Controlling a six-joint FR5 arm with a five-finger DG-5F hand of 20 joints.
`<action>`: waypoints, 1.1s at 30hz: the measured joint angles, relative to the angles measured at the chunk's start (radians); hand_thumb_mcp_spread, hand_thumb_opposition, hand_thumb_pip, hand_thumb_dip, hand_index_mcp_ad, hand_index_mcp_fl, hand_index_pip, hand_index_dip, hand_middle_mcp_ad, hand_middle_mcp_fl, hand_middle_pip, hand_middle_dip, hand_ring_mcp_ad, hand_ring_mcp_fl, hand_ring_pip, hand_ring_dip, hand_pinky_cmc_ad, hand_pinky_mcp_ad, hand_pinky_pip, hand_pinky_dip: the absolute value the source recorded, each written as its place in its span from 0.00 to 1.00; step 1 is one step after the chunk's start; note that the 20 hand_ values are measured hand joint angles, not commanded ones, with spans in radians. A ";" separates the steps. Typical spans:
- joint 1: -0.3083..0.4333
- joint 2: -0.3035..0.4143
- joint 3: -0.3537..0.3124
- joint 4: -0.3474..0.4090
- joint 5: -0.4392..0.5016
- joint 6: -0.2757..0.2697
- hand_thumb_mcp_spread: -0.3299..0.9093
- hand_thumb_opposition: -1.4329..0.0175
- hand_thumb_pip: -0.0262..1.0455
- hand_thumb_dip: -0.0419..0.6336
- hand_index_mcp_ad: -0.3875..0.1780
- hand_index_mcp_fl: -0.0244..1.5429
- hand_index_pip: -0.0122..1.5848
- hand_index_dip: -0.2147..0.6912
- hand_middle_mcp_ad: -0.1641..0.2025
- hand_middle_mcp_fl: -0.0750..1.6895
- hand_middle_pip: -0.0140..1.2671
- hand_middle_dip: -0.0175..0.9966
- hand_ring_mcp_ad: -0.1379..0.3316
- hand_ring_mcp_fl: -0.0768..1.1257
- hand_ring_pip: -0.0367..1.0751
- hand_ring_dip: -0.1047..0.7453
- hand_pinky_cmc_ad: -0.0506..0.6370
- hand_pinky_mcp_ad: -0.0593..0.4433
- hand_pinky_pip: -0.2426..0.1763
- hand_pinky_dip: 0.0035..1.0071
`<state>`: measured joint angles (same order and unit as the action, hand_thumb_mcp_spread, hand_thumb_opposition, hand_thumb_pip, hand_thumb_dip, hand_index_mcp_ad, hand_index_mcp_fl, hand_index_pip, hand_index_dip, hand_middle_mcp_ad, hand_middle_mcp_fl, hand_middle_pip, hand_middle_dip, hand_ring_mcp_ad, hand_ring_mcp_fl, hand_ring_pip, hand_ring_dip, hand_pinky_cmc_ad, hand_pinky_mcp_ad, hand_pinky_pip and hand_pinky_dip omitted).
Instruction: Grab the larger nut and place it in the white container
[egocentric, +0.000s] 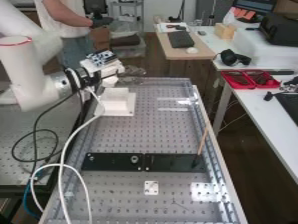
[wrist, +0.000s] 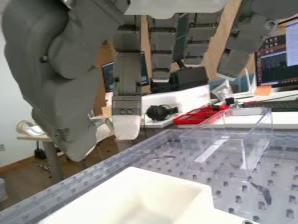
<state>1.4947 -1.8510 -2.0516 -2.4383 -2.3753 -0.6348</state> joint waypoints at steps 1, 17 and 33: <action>0.002 -0.006 0.000 0.005 0.006 0.002 0.49 0.34 0.64 0.38 0.60 0.37 0.94 0.33 0.62 0.14 0.11 0.25 0.57 0.07 0.14 0.28 0.56 0.65 0.44 0.39; 0.034 -0.091 0.016 0.019 0.065 -0.013 0.49 0.34 0.64 0.38 0.60 0.37 0.94 0.33 0.62 0.12 0.11 0.25 0.57 0.07 0.14 0.28 0.56 0.61 0.44 0.39; 0.033 -0.098 0.028 -0.050 0.063 -0.060 0.55 0.35 0.80 0.48 0.38 0.05 0.93 0.24 0.63 0.06 0.11 0.25 0.57 0.06 0.16 0.28 0.56 0.58 0.40 0.53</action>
<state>1.5282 -1.9494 -2.0240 -2.4879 -2.3121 -0.6946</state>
